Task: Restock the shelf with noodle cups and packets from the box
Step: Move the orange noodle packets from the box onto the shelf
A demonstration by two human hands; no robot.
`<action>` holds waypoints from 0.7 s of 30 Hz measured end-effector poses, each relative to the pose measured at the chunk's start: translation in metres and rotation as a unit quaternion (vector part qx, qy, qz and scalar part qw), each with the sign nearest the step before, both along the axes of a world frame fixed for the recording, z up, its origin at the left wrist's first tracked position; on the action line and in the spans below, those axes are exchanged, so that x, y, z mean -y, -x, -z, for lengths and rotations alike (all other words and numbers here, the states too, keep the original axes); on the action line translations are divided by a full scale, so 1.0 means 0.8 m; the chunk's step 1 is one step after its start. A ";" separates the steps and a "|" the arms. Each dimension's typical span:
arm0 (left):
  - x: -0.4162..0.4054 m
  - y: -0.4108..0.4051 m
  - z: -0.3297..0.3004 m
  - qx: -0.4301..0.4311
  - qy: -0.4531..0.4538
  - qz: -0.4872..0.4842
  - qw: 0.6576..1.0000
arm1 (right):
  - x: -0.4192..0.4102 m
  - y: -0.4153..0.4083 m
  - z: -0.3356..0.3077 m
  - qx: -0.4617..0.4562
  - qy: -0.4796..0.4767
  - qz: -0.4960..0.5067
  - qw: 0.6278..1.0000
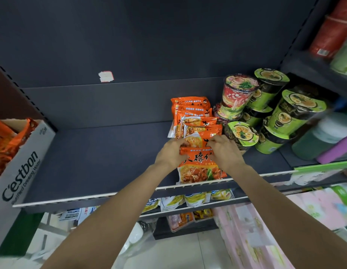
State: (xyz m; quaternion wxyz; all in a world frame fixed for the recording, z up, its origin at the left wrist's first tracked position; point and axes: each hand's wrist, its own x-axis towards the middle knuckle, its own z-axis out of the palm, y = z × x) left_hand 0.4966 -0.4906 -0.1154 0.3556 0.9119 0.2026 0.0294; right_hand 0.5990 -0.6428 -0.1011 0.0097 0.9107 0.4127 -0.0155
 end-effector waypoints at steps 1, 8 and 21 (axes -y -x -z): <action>0.001 0.002 -0.001 0.010 -0.015 -0.004 1.000 | 0.001 0.002 0.001 0.000 -0.014 0.001 1.000; -0.009 0.025 -0.019 0.060 -0.159 -0.006 0.986 | -0.017 0.036 -0.007 -0.078 -0.232 0.021 0.969; -0.155 0.209 -0.082 0.160 -0.256 -0.209 0.930 | -0.211 0.191 -0.064 -0.120 -0.320 -0.117 0.932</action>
